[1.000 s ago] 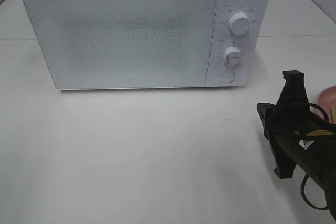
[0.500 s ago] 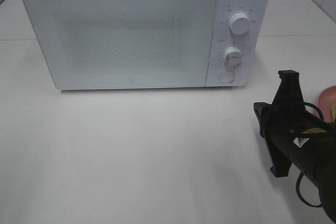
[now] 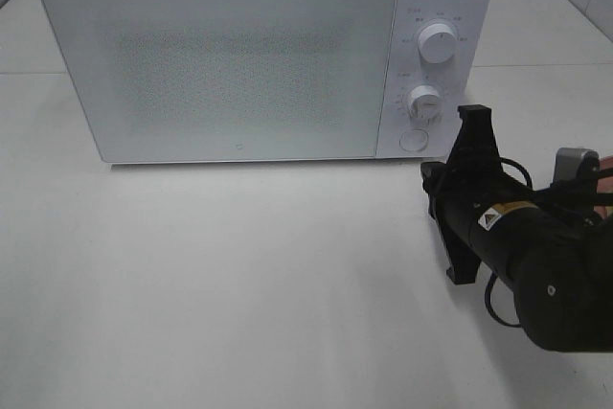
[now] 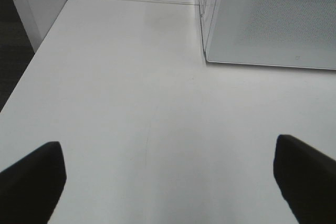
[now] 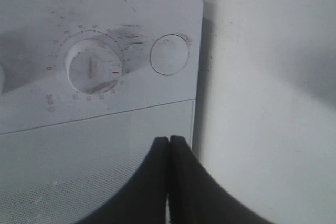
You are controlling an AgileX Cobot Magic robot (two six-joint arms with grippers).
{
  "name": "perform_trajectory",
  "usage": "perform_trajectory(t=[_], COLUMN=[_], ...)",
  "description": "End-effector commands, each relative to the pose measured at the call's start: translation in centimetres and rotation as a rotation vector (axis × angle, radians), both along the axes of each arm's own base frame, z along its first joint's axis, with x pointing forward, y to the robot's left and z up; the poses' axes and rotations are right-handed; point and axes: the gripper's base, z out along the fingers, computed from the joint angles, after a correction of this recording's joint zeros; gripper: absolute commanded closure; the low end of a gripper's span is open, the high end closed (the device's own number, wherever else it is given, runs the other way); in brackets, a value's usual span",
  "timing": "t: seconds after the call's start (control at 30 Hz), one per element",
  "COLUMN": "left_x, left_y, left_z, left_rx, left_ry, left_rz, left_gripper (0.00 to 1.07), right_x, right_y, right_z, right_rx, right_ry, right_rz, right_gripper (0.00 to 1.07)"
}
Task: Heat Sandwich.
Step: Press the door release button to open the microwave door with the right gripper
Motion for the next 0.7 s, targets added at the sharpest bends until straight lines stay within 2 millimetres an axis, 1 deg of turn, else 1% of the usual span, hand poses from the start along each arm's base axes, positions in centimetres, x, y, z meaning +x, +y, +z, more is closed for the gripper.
perform_trajectory(t=[0.03,0.1,0.13,0.23,0.27,0.37,0.4,0.57,0.6,0.7], left_x=[-0.4,-0.4,-0.4,-0.4,-0.4,-0.4,-0.4,-0.4,-0.4,-0.4], left_y=[0.0,0.0,0.0,0.0,0.0,0.0,0.0,0.0,0.0,0.0], left_z=[-0.1,-0.1,-0.1,-0.1,-0.1,-0.1,-0.1,-0.1,-0.1,-0.1], left_rx=[0.001,0.001,0.001,0.001,0.001,0.001,0.001,0.001,0.001,0.001], left_ry=[-0.028,-0.028,-0.028,-0.028,-0.028,-0.028,-0.028,-0.028,-0.028,-0.028], left_rz=[0.004,0.004,0.004,0.004,0.004,0.004,0.004,0.004,0.004,0.004], left_gripper=[0.05,0.05,0.05,0.05,0.05,0.05,0.05,0.05,0.05,0.05], right_x=[1.3,1.6,2.3,3.2,3.2,4.4,5.1,6.1,6.7,7.7], right_y=[0.3,0.5,0.6,0.6,0.6,0.3,0.3,0.1,0.1,-0.3], right_z=[0.0,-0.1,-0.4,-0.7,-0.7,-1.0,-1.1,-1.3,-1.4,-1.6], right_rx=[0.017,0.03,0.038,0.036,0.036,0.038,0.035,0.03,0.025,0.021], right_ry=[0.007,0.016,0.031,0.043,0.043,0.063,0.066,0.066,0.069,0.071], right_rz=[0.023,0.027,0.031,0.031,0.031,0.016,0.018,0.023,0.029,0.029], right_gripper=[1.07,1.07,1.07,1.07,1.07,1.07,1.07,1.07,1.07,1.07])
